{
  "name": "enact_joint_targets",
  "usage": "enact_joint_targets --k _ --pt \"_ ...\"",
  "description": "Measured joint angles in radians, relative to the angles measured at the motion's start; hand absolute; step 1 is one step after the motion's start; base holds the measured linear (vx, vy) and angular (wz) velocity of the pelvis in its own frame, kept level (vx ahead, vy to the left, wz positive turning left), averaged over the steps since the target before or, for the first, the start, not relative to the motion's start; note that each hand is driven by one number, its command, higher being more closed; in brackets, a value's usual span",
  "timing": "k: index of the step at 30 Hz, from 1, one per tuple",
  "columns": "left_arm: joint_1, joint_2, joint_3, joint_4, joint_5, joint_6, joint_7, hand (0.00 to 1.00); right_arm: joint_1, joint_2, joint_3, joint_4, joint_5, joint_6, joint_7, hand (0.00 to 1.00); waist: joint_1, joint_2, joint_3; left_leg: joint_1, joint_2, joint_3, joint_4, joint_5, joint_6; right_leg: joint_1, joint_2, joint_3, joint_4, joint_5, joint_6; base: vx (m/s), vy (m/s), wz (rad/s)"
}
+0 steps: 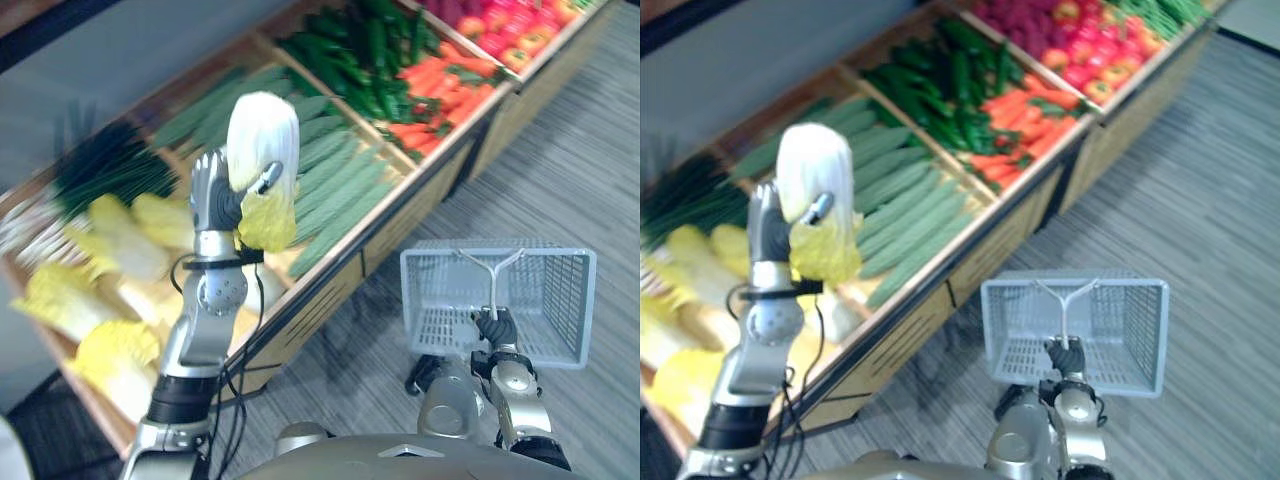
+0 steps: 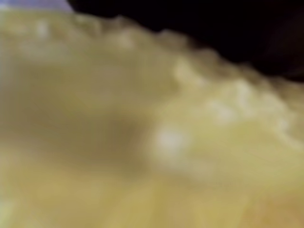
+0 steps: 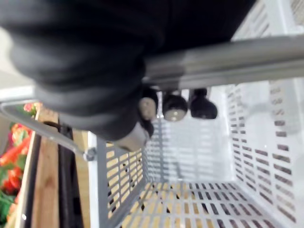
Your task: Pick vegetable in the basket
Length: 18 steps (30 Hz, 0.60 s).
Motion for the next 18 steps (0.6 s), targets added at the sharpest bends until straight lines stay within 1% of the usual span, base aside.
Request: enact_joint_targets --k 1,2,3,4,6,7,8,9,10,11,12,13,14,15,16,17,18 --pt "0.055 -0.026 -0.037 0.054 -0.001 -0.001 -0.034 1.00 0.002 -0.017 0.042 -0.033 0.002 -0.004 0.022 1.00 0.020 0.002 -0.001 -0.052 -0.015 -0.193 0.138 0.034 0.025 -0.005 0.049 0.090 -0.016 -0.010 -0.016 0.30 -0.110 -2.68" --pt "0.077 -0.041 -0.079 0.102 -0.001 -0.002 -0.055 1.00 -0.005 -0.040 0.071 -0.040 0.010 -0.009 0.041 1.00 0.031 0.007 -0.004 -0.101 -0.051 -0.318 0.236 -0.008 -0.005 -0.013 0.101 0.171 -0.024 -0.020 -0.034 0.38 -0.062 -3.18" --pt "0.096 -0.066 -0.116 0.172 -0.004 -0.004 -0.082 1.00 -0.014 -0.054 0.110 -0.048 0.015 -0.009 0.059 1.00 0.037 0.017 -0.010 -0.176 -0.098 -0.464 0.354 -0.053 -0.004 -0.007 0.159 0.250 -0.033 -0.025 -0.047 0.38 0.008 -2.65" --pt "0.100 -0.082 -0.138 0.216 -0.008 -0.004 -0.093 1.00 -0.015 -0.056 0.137 -0.063 0.028 -0.009 0.068 1.00 0.043 0.018 -0.008 -0.226 -0.130 -0.545 0.427 -0.085 -0.008 0.007 0.200 0.308 -0.041 -0.031 -0.053 0.44 0.055 -2.36" --pt "0.098 -0.110 -0.169 0.292 -0.013 -0.004 -0.110 1.00 -0.033 -0.056 0.214 -0.068 0.041 -0.009 0.079 1.00 0.054 0.012 0.001 -0.351 -0.191 -0.669 0.553 -0.162 -0.015 0.079 0.266 0.422 -0.083 -0.029 -0.058 0.40 0.122 -1.83" --pt "0.096 -0.111 -0.183 0.308 -0.018 -0.004 -0.114 1.00 -0.035 -0.056 0.234 -0.069 0.048 -0.009 0.079 1.00 0.057 0.010 0.002 -0.391 -0.205 -0.687 0.558 -0.185 -0.015 0.107 0.272 0.447 -0.100 -0.030 -0.058 0.34 0.162 -1.45" --pt "0.088 -0.111 -0.205 0.315 -0.020 -0.004 -0.115 1.00 -0.037 -0.059 0.269 -0.078 0.063 -0.009 0.080 1.00 0.071 0.005 0.005 -0.448 -0.230 -0.692 0.516 -0.225 -0.013 0.153 0.273 0.501 -0.128 -0.031 -0.055 0.34 0.187 -1.30" --pt "0.087 -0.112 -0.230 0.317 -0.021 -0.008 -0.116 1.00 -0.040 -0.063 0.298 -0.100 0.083 -0.009 0.081 1.00 0.095 -0.006 0.012 -0.503 -0.251 -0.691 0.417 -0.251 -0.008 0.191 0.266 0.563 -0.158 -0.034 -0.049 0.34 0.204 -1.25" --pt "0.085 -0.112 -0.243 0.317 -0.022 -0.008 -0.118 1.00 -0.040 -0.063 0.306 -0.117 0.090 -0.009 0.082 1.00 0.102 -0.005 0.011 -0.529 -0.258 -0.693 0.349 -0.255 -0.012 0.207 0.260 0.581 -0.176 -0.036 -0.046 0.35 0.250 -1.16" --pt "0.076 -0.112 -0.269 0.317 -0.022 -0.010 -0.129 1.00 -0.040 -0.062 0.313 -0.153 0.115 -0.010 0.086 1.00 0.110 -0.005 0.011 -0.556 -0.269 -0.691 0.170 -0.247 -0.028 0.224 0.238 0.599 -0.201 -0.040 -0.020 0.34 0.283 -0.91" --pt "0.064 -0.120 -0.293 0.325 -0.028 -0.013 -0.134 1.00 -0.037 -0.064 0.324 -0.187 0.129 -0.011 0.092 1.00 0.109 0.004 0.005 -0.551 -0.274 -0.684 -0.043 -0.205 -0.049 0.246 0.231 0.611 -0.209 -0.056 0.014 0.34 0.291 -0.74" --pt "0.054 -0.125 -0.306 0.339 -0.034 -0.015 -0.136 1.00 -0.028 -0.065 0.333 -0.208 0.139 -0.012 0.095 1.00 0.106 0.017 -0.003 -0.545 -0.269 -0.681 -0.125 -0.179 -0.046 0.257 0.234 0.613 -0.207 -0.074 0.025 0.39 0.318 -0.50" --pt "0.032 -0.137 -0.331 0.371 -0.043 -0.016 -0.153 1.00 -0.001 -0.061 0.332 -0.246 0.147 -0.014 0.093 1.00 0.108 0.020 -0.017 -0.533 -0.272 -0.673 -0.159 -0.078 -0.014 0.263 0.231 0.624 -0.169 -0.125 0.040 0.59 0.376 -0.13" --pt "-0.002 -0.129 -0.346 0.414 -0.049 -0.020 -0.156 1.00 0.022 -0.044 0.333 -0.260 0.150 -0.021 0.090 1.00 0.096 -0.038 -0.046 -0.510 -0.328 -0.653 -0.173 -0.082 0.018 0.260 0.174 0.629 -0.098 -0.182 0.088 0.62 0.349 0.00" --pt "-0.026 -0.117 -0.360 0.431 -0.050 -0.020 -0.156 1.00 0.030 -0.041 0.334 -0.262 0.156 -0.029 0.090 1.00 0.092 -0.066 -0.052 -0.504 -0.354 -0.648 -0.183 -0.083 0.026 0.234 0.150 0.619 -0.037 -0.203 0.121 0.53 0.243 0.20" --pt "-0.053 -0.108 -0.374 0.450 -0.050 -0.020 -0.156 1.00 0.030 -0.037 0.334 -0.264 0.163 -0.033 0.091 1.00 0.088 -0.086 -0.051 -0.495 -0.372 -0.639 -0.190 -0.091 0.038 0.200 0.131 0.606 0.044 -0.217 0.151 0.39 0.149 0.11" --pt "-0.101 -0.087 -0.392 0.488 -0.055 -0.020 -0.154 1.00 0.021 -0.024 0.335 -0.260 0.171 -0.034 0.090 1.00 0.086 -0.114 -0.039 -0.458 -0.396 -0.627 -0.208 -0.103 0.055 0.125 0.110 0.606 0.226 -0.206 0.243 0.37 0.151 0.03"
